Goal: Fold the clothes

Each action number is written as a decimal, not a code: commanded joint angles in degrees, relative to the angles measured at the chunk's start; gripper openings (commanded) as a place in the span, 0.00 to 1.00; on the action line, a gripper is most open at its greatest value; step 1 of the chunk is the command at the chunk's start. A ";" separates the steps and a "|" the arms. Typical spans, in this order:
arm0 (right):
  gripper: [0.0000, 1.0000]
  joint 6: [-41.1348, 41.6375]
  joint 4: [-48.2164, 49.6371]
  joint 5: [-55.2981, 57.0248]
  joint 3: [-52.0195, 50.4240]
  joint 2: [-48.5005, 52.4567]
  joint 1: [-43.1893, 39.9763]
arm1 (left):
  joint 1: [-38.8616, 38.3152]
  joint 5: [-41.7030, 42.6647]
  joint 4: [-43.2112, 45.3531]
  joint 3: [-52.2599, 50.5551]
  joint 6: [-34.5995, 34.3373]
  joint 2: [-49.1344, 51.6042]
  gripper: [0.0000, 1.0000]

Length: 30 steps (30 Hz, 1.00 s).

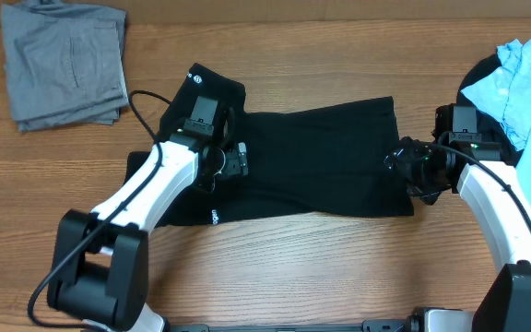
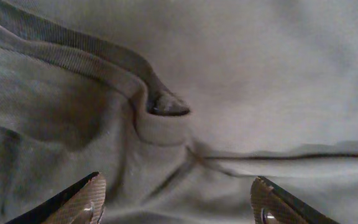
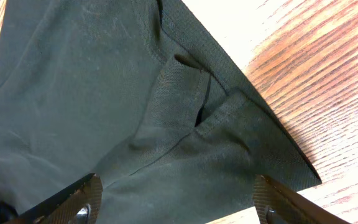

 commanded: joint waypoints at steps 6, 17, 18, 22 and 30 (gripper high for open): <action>0.82 -0.46 0.22 -0.63 0.83 -0.66 -0.09 | -0.22 -5.35 3.48 2.27 3.13 5.27 0.70; 0.82 -0.48 -0.11 0.44 0.83 -0.66 -0.09 | -0.33 -5.40 6.14 2.27 3.98 5.62 0.14; 0.82 -0.48 -0.20 0.46 0.83 -0.66 -0.09 | -0.33 -5.40 6.36 2.27 4.37 5.62 0.10; 0.81 -0.48 -0.20 0.48 0.83 -0.66 -0.09 | -0.33 -6.40 7.39 2.27 5.42 5.62 0.04; 0.81 -0.50 -0.26 0.68 0.83 -0.66 -0.09 | -0.07 -9.97 13.42 2.67 3.48 5.60 0.04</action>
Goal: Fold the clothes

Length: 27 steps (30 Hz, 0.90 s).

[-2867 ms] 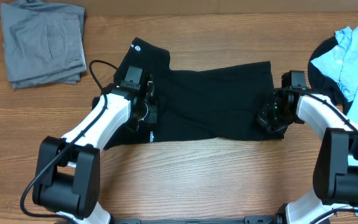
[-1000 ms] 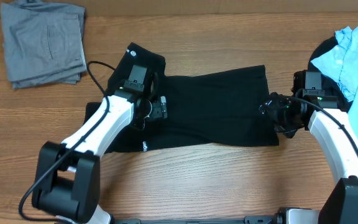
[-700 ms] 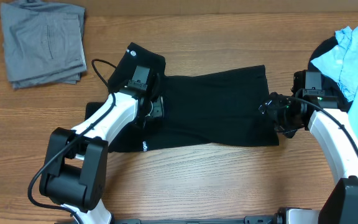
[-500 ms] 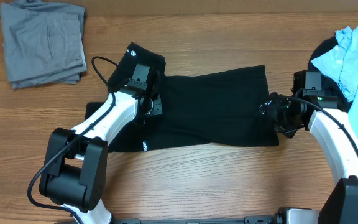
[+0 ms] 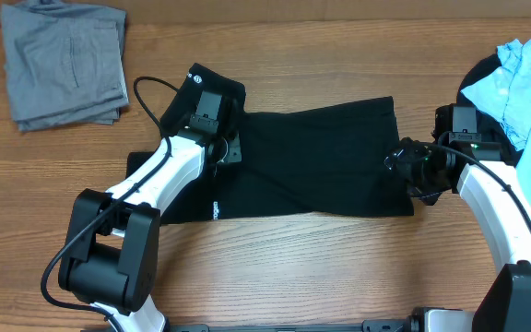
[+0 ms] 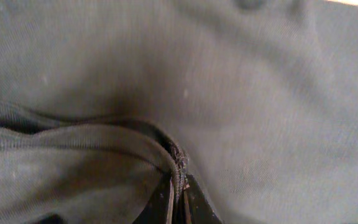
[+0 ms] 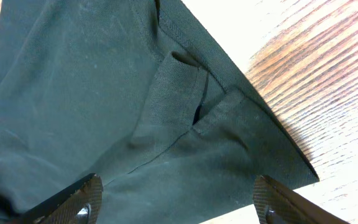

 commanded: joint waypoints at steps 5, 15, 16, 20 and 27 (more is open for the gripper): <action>0.81 -1.53 0.17 1.03 0.81 -0.66 -0.09 | 0.09 -2.80 4.04 1.75 -0.83 0.85 0.07; 0.69 -5.92 0.66 -0.63 0.81 -0.66 -0.09 | 0.28 -4.00 -2.64 3.06 0.90 0.24 0.75; 0.64 -6.05 0.61 -0.83 0.81 -0.66 -0.09 | 0.28 -4.02 -5.09 3.74 0.87 0.00 0.76; 0.36 -6.27 0.39 -0.76 0.33 -0.66 -0.07 | 0.33 -4.00 -14.80 6.43 0.33 -0.83 0.72; 0.08 -5.11 4.85 -1.14 -3.80 1.09 -0.07 | 0.33 -4.04 -27.71 7.89 -0.46 -2.51 0.61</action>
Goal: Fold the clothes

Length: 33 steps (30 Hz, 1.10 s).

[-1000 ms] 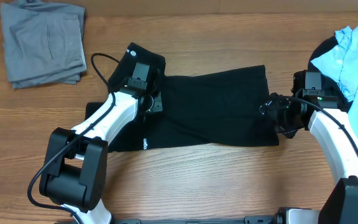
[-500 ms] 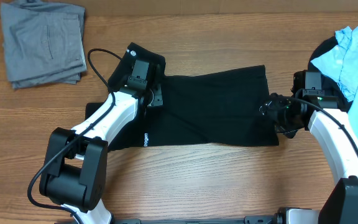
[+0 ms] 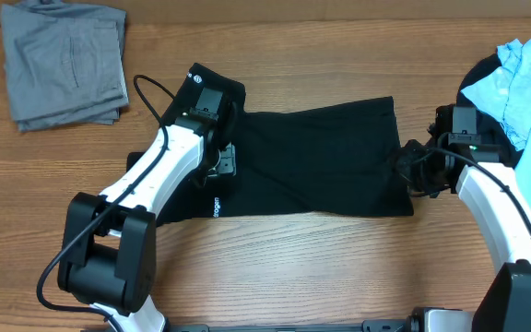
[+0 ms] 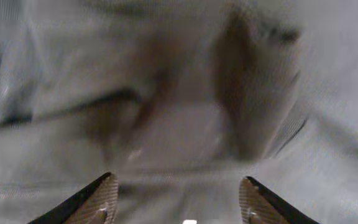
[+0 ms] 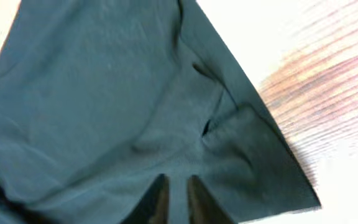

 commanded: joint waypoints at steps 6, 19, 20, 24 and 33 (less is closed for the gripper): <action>0.04 1.16 0.94 -1.68 -2.60 5.53 -0.07 | 0.85 -0.96 -8.87 -0.66 -0.66 -2.23 0.18; 0.04 1.68 1.38 -2.36 -2.71 13.77 -0.42 | 7.45 -1.81 -6.86 -9.20 -0.94 -2.14 0.12; 0.04 1.88 1.55 -2.38 -2.71 14.21 -0.42 | 8.20 -1.79 -5.70 -10.27 -0.57 -2.14 0.12; 0.04 6.73 0.79 1.03 -2.73 14.86 -0.44 | 12.20 -1.73 -0.28 -15.52 -0.44 -2.05 0.07; 0.04 12.24 -1.09 5.22 -2.71 14.38 -0.48 | 15.67 -1.79 -3.87 -16.81 -1.84 -2.05 0.04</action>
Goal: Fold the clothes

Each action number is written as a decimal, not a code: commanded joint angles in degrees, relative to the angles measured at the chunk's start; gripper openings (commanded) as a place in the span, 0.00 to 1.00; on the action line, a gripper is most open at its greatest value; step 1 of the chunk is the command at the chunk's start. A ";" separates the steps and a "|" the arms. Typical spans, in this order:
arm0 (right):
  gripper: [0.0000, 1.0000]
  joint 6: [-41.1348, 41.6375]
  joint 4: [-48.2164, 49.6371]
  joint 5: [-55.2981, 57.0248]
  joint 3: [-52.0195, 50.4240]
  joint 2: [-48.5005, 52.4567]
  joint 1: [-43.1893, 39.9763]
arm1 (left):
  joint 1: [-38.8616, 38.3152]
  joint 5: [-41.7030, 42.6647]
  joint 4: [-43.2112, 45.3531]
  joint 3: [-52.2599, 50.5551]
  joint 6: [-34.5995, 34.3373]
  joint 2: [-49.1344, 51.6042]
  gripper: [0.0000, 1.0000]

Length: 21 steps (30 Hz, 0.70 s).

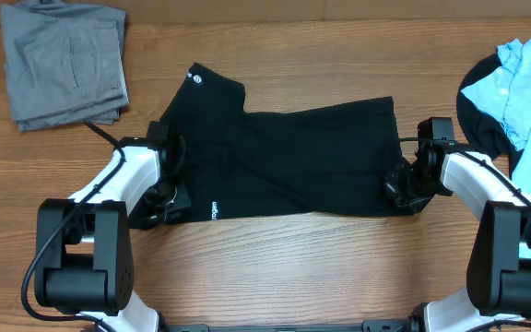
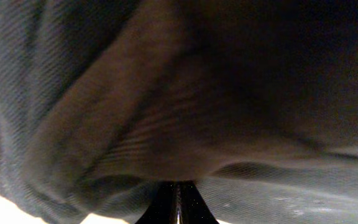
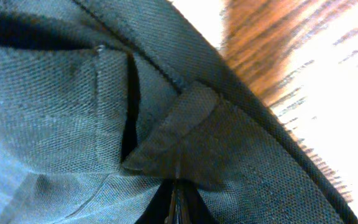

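Observation:
A black shirt [image 1: 312, 157] lies spread across the middle of the wooden table [image 1: 275, 267], with a sleeve pointing up at the left. My left gripper [image 1: 165, 196] is at the shirt's lower left edge, shut on the cloth. In the left wrist view the dark fabric [image 2: 185, 93] fills the frame above the closed left gripper [image 2: 176, 194]. My right gripper [image 1: 402, 187] is at the lower right corner. There the right gripper [image 3: 175, 190] is shut on the folded hem corner [image 3: 191, 124] of the shirt.
A folded grey garment [image 1: 63, 65] lies at the back left. A light blue shirt [image 1: 528, 78] on top of a dark garment [image 1: 476, 115] sits at the right edge, close behind my right arm.
My left gripper was open over the shirt's left part; now it is at the lower left edge, shut on the cloth. My right gripper has moved down to the lower right corner, still shut.
Both grippers stood open over the shirt, left near the collar, right at the right hem. Then the left was shut on a fold while the right stayed open. Then the left was open and the right shut. Now both grip the shirt's lower edge.

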 commanded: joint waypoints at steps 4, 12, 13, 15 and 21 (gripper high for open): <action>0.04 6.60 -3.67 9.40 -0.68 -0.79 -0.17 | 0.87 -1.18 -4.81 -1.70 -3.93 -0.13 0.04; 0.04 9.18 -7.69 13.75 -0.70 -5.64 -0.17 | 0.87 -1.38 -7.30 -1.70 -6.49 -4.35 0.04; 0.04 9.38 -8.26 14.45 -0.70 -6.12 -0.17 | 0.85 -1.40 -7.87 -1.70 -6.49 -5.38 0.04; 0.04 9.60 -9.27 14.67 -0.70 -7.02 -0.17 | 0.85 -1.38 -9.11 -1.70 -6.49 -7.54 0.04; 0.04 11.28 -11.58 16.33 -0.70 -11.72 -0.17 | 0.55 -1.40 -11.61 -1.70 -6.84 -16.68 0.04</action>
